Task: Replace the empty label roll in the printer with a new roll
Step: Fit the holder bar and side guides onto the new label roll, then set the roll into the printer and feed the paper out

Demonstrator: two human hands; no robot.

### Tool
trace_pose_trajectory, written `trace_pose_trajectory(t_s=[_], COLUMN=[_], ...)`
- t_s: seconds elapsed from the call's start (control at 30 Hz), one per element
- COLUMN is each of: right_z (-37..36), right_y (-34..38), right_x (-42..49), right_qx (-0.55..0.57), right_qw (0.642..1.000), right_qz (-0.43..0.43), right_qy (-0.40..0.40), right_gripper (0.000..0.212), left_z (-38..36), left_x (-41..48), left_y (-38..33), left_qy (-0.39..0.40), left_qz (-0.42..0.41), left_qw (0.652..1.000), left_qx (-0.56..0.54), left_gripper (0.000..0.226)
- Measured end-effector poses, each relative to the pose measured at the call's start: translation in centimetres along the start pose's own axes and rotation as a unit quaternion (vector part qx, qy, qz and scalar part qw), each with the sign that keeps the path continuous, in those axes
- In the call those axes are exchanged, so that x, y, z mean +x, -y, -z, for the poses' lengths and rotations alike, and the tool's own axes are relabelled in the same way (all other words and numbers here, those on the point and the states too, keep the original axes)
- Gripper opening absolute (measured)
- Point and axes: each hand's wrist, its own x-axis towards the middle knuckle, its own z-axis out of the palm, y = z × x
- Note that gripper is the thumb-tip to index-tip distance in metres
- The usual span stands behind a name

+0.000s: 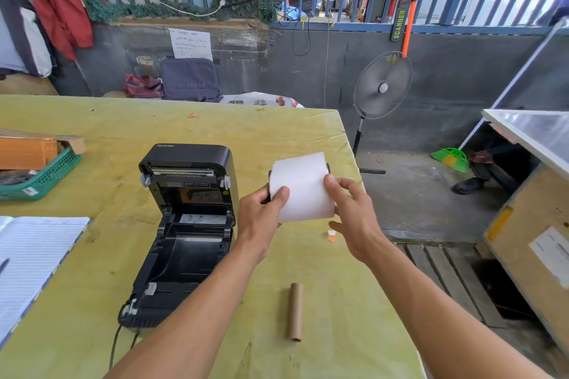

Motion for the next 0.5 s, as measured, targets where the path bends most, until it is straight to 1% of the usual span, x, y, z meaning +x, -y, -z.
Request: trace_pose_trajectory(t_s=[0.1,0.17,0.27,0.3,0.37,0.4,0.43,0.47,0.5], right_z=[-0.2,-0.6,-1.4,-1.8,-2.7,-3.3,-4.0,-4.7,-5.5], right_y=[0.2,0.1,-0.1,-0.3,-0.4,-0.4,-0.4,-0.4,-0.5], right_x=[-0.2,-0.2,-0.2,-0.1,0.0,-0.1,-0.2,-0.4,-0.7], right_qx=[-0.050,-0.084,-0.133,-0.142,-0.157,-0.161,-0.164,-0.165,-0.167], right_qw=[0.998,0.994,0.989,0.987,0.985,0.984,0.983,0.982,0.982], right_qz=[0.045,0.063,0.064,0.063,0.062,0.062,0.060,0.057,0.055], right_qy=[-0.003,0.001,0.018,0.026,0.041,0.050,0.059,0.066,0.075], right_gripper=[0.028,0.033,0.042,0.045,0.054,0.060,0.064,0.063,0.057], left_z=[0.6,1.2,2.6,3.2,4.6,5.4,6.2,7.0,8.0], left_x=[0.1,0.0,0.1,0.0,-0.1,0.0,-0.2,-0.2,-0.3], left_y=[-0.1,-0.2,-0.2,-0.4,-0.5,-0.6,-0.7,-0.8,-0.8], left_qy=[-0.008,-0.016,-0.016,-0.015,-0.016,-0.017,-0.018,-0.018,-0.019], left_qz=[0.011,0.019,0.030,0.028,0.009,0.002,-0.003,-0.003,-0.002], left_qw=[1.000,0.999,0.999,0.998,0.998,0.997,0.996,0.995,0.994], left_qx=[0.011,0.024,0.042,0.047,0.062,0.076,0.090,0.099,0.107], left_gripper=[0.013,0.013,0.015,0.020,0.045,0.050,0.044,0.032,0.024])
